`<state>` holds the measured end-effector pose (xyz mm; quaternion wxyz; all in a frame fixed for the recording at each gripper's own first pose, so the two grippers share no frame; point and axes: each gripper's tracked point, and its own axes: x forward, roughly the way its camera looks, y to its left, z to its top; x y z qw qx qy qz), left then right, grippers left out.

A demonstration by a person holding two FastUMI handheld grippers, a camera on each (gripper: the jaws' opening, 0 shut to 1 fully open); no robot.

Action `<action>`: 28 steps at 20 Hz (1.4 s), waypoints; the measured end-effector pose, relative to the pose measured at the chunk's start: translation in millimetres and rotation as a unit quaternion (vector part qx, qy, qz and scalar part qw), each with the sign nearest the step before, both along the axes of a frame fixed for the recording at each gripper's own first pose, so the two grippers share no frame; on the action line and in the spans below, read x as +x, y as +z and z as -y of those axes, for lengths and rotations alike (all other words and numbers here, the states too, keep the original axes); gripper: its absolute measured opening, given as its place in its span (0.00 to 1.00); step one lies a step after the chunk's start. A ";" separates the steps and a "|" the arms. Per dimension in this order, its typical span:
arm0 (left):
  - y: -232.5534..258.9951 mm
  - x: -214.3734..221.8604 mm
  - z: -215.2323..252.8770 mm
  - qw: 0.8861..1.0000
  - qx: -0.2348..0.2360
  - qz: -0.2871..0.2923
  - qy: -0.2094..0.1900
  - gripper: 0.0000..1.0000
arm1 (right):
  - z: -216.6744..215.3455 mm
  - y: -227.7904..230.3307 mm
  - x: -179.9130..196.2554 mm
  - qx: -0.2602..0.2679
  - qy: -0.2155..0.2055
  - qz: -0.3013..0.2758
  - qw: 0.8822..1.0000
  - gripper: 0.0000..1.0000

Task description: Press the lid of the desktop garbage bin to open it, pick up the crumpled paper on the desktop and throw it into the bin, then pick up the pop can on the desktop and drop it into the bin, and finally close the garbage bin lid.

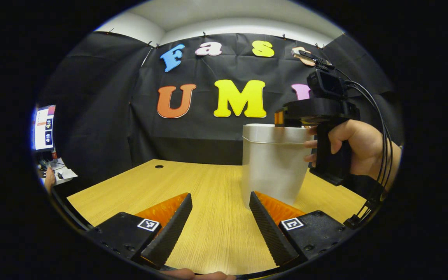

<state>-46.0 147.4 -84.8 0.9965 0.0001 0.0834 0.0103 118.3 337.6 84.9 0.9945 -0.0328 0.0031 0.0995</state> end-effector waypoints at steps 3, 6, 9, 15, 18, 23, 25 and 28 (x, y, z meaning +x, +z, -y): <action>-9.0 0.1 1.3 1.000 0.001 -0.011 0.000 0.97 | -1.2 0.0 0.4 0.013 -0.018 0.033 0.999 0.90; -2.1 -3.2 -17.0 0.999 -0.012 0.013 0.033 0.97 | -5.1 7.1 -7.2 0.031 -0.016 0.077 0.996 0.89; 4.4 -1.0 -30.5 0.997 -0.035 0.033 0.054 0.97 | -8.0 3.7 -13.6 0.027 0.011 0.096 0.995 0.96; -3.9 3.9 -39.0 0.996 -0.045 0.025 0.069 0.98 | 16.4 6.7 -21.2 0.016 0.036 0.060 0.997 0.94; -6.6 7.0 -33.7 0.997 -0.036 0.018 0.060 0.98 | 36.9 -3.1 -47.5 0.029 0.038 0.050 0.998 0.93; -3.1 9.2 -22.0 0.999 -0.020 0.020 0.032 0.97 | 72.7 -39.1 -83.8 -0.009 0.020 0.014 1.000 0.94; 6.8 9.4 -22.8 0.999 -0.002 0.030 0.027 0.97 | 75.6 -46.4 -104.8 -0.004 0.030 0.004 1.000 0.95; 22.8 14.1 -29.7 0.998 0.017 0.045 0.030 0.97 | 85.3 -41.5 -127.1 0.000 0.021 0.015 1.000 0.95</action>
